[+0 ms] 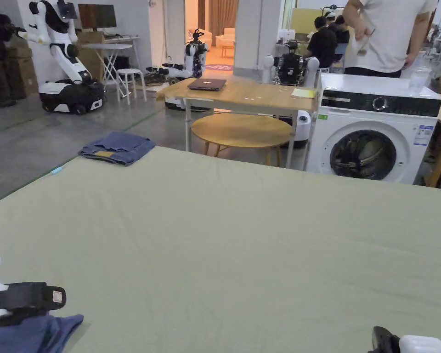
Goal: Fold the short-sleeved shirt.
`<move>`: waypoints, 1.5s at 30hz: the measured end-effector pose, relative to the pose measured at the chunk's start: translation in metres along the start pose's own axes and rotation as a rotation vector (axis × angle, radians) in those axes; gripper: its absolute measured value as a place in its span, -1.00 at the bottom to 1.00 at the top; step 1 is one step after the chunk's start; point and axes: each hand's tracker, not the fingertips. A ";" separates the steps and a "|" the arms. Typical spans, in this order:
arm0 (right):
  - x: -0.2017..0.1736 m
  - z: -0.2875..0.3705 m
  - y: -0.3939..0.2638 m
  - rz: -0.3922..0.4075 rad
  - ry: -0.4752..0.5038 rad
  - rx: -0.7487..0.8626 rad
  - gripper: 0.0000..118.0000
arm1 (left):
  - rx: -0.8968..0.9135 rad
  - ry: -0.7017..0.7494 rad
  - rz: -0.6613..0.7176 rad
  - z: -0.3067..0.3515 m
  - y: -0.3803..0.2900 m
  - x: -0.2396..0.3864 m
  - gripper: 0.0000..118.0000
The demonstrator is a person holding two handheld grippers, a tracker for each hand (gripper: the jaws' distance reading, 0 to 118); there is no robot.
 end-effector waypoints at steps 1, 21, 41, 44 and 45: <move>0.003 0.000 0.001 -0.003 -0.004 0.004 -1.00 | 0.032 -0.010 -0.055 -0.010 -0.009 0.023 -0.28; 0.015 0.007 0.050 -0.076 -0.103 0.145 -1.00 | 0.495 0.085 -0.520 -0.109 -0.106 0.261 -1.00; 0.006 0.014 0.039 -0.038 -0.124 0.185 -0.03 | 0.572 0.093 -0.545 -0.098 -0.114 0.276 -0.19; 0.006 0.015 0.039 -0.038 -0.130 0.187 0.42 | 0.588 0.109 -0.543 -0.097 -0.119 0.274 0.14; 0.006 0.016 0.039 -0.045 -0.145 0.196 0.42 | 0.597 0.109 -0.541 -0.095 -0.120 0.273 0.14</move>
